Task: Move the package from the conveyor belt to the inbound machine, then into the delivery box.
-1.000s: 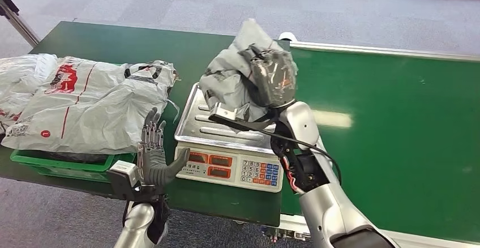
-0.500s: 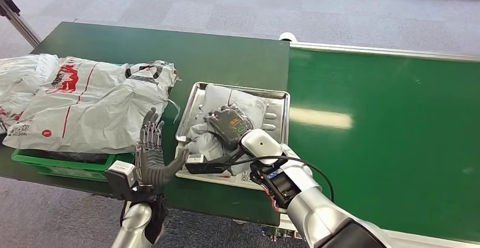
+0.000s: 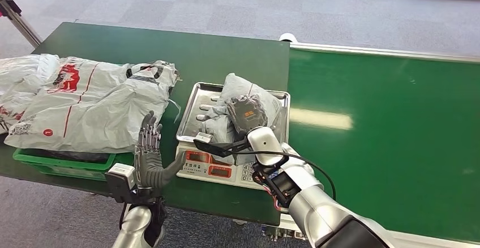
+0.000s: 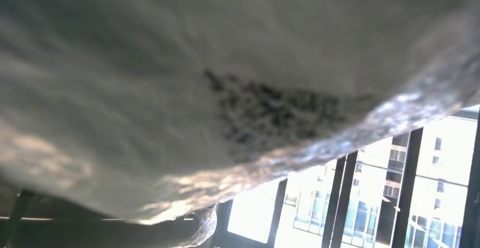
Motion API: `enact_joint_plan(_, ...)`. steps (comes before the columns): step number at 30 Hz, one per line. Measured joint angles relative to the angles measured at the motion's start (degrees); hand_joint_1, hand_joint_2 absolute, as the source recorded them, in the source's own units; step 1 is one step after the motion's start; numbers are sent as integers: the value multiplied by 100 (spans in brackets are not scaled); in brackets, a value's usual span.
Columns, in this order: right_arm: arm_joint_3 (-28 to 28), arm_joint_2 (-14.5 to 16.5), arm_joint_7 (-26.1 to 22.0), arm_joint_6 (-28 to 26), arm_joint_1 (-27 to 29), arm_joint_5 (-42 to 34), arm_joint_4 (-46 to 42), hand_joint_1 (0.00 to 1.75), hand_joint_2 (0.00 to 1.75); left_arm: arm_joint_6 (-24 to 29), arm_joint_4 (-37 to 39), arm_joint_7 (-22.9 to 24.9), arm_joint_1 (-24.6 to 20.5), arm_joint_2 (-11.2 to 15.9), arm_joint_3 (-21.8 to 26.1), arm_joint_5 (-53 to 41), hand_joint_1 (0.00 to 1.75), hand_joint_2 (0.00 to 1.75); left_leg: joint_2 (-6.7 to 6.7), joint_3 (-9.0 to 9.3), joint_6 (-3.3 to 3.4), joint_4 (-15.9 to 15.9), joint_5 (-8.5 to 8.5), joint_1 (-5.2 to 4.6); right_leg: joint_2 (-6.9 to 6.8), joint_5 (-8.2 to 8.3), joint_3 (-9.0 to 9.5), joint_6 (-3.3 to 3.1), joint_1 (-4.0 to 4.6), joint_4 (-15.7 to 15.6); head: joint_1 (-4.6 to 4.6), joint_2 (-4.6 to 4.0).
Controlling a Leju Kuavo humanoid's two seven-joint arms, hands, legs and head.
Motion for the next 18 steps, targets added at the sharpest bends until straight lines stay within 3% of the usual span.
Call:
enact_joint_plan(6, 1, -5, 0, -5, -24, 0, 32, 175, 175, 3, 0, 0, 4, 1, 0, -4, 0, 175, 1, -2, -1, 0, 0, 0, 0, -1, -2, -1, 0, 0, 1, 0)
enact_joint_plan(7, 1, -6, 1, -7, -25, 1, 36, 142, 175, 3, 0, -1, 4, 1, 0, -4, 0, 175, 1, -2, 0, 0, 0, 0, 0, -1, -2, 0, 0, 0, 2, 0)
enact_joint_plan(10, -2, -16, 44, -191, -25, -22, 39, 11, 175, 3, 0, 0, 3, 1, 0, -6, 0, 175, 1, -2, 0, 0, 0, 0, 0, -1, -2, 0, 0, 0, 2, 0)
enact_joint_plan(11, -10, -27, 29, -371, -25, -65, 39, 0, 175, 2, 1, 0, 2, 1, 0, -7, 0, 175, 1, -2, 0, 0, 0, 0, 0, -1, -2, 0, 0, 0, 2, 0)
enact_joint_plan(14, -105, -66, -320, -1138, -27, -330, 37, 0, 175, 4, 4, 0, -20, 1, -2, -7, 0, 175, 1, -2, 0, 0, 0, 0, 1, 0, -3, 0, 0, 0, 1, 0)
enact_joint_plan(18, -360, -83, -1357, -1904, -14, -951, 13, 0, 175, 54, 4, -1, -50, 5, -4, -7, 0, 175, 1, -4, -1, 0, -1, 0, 2, 0, -8, 0, 0, 0, 0, 0)
